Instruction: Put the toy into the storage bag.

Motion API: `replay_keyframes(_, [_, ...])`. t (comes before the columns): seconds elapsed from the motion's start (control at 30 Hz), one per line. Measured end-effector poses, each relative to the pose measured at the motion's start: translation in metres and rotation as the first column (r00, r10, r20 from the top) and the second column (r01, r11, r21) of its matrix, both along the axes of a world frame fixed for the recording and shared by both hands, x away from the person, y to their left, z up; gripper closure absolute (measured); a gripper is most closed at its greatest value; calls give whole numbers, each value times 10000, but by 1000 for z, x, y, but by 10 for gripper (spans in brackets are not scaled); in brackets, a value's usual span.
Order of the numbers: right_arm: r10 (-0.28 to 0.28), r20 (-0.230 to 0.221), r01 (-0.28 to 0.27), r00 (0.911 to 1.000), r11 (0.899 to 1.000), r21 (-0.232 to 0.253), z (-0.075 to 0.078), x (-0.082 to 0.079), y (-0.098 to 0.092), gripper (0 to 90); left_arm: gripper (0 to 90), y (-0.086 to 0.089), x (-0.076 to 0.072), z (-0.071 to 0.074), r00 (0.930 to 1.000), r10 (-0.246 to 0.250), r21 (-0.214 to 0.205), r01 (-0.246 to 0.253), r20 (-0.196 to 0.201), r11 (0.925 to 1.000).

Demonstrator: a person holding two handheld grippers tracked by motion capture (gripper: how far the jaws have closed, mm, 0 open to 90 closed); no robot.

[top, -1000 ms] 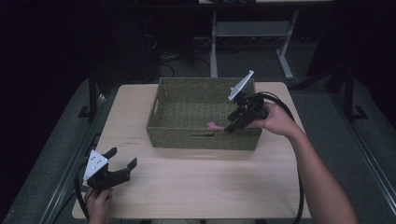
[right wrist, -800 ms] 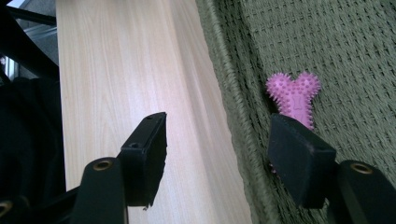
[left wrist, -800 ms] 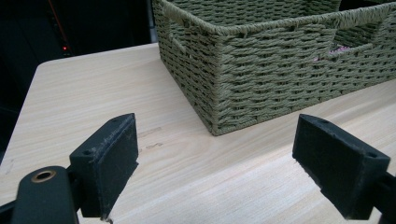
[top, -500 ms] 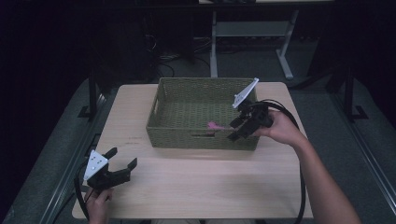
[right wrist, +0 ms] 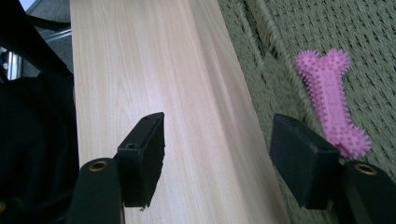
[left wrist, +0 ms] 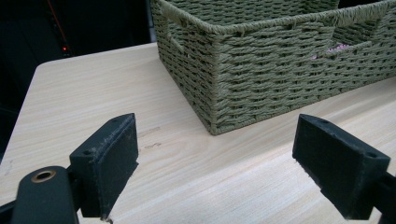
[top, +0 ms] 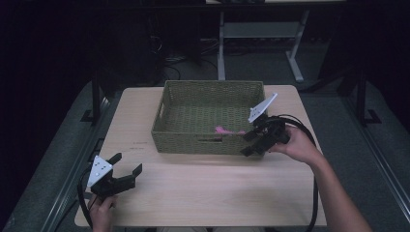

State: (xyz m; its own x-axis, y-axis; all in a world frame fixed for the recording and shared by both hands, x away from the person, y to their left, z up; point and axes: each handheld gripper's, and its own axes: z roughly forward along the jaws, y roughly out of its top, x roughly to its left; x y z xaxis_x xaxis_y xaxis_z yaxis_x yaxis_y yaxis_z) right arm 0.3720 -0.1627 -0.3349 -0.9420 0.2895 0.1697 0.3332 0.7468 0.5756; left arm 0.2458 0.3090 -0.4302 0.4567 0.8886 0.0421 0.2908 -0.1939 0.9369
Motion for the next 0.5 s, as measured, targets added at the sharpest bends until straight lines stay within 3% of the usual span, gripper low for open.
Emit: replay_keyframes(0.5, [-452, -293, 457, 9985, 9989, 137, -30, -19, -21, 343, 138, -1, 0, 0, 10000, -25, 8, 25, 32, 10000])
